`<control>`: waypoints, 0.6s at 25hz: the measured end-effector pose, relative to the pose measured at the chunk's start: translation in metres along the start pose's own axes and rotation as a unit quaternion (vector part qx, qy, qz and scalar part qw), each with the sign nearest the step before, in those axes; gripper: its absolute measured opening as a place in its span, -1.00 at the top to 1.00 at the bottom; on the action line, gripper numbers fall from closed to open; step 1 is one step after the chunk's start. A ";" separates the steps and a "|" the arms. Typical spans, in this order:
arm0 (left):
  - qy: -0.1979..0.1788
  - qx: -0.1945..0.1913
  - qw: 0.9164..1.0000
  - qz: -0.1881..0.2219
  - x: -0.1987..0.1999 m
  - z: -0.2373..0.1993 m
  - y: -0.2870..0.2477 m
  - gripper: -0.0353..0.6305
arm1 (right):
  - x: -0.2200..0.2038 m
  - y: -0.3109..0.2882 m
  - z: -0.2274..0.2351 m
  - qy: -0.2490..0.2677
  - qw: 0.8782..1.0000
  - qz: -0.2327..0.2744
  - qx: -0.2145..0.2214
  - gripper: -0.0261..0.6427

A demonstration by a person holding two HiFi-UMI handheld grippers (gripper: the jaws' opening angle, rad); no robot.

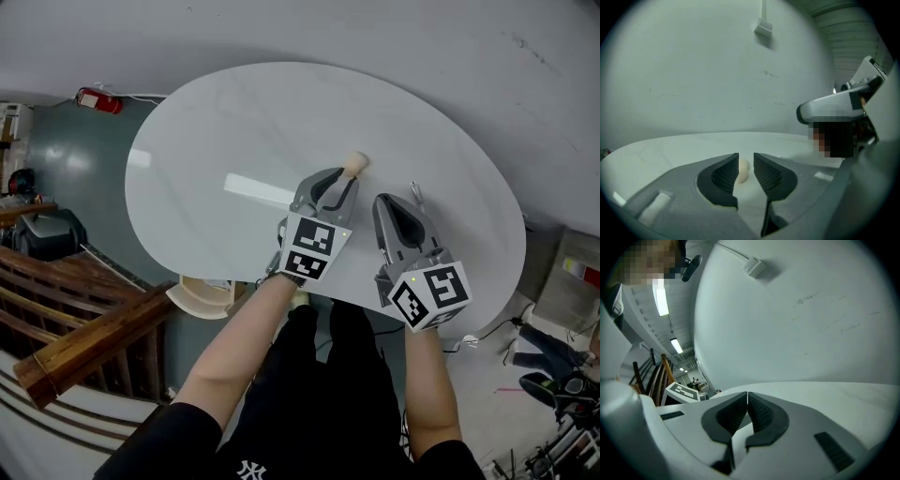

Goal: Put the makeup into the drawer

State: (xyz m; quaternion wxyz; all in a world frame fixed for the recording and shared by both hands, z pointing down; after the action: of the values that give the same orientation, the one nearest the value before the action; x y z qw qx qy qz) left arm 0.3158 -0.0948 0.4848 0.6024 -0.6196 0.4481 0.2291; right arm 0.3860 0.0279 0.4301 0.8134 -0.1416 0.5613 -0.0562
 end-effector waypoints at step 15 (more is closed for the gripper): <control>-0.017 0.005 0.999 -0.044 -0.026 -0.013 -0.047 0.45 | -0.019 -0.024 0.027 -0.020 1.000 -0.016 0.004 0.87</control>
State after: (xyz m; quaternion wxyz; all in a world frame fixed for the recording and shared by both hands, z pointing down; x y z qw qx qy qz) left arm 0.3389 -0.1056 0.5343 0.6225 -0.6318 0.4112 0.2104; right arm 0.4057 0.0147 0.4627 0.8241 -0.1482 0.5424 -0.0685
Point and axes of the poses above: the fingertips, and each gripper's own axes: y backward along the fingers, z to its right, x out of its top, the point moved 8 cm from there along y, backward along the fingers, and after that the axes turned 8 degrees about y, right-handed, at the moved point
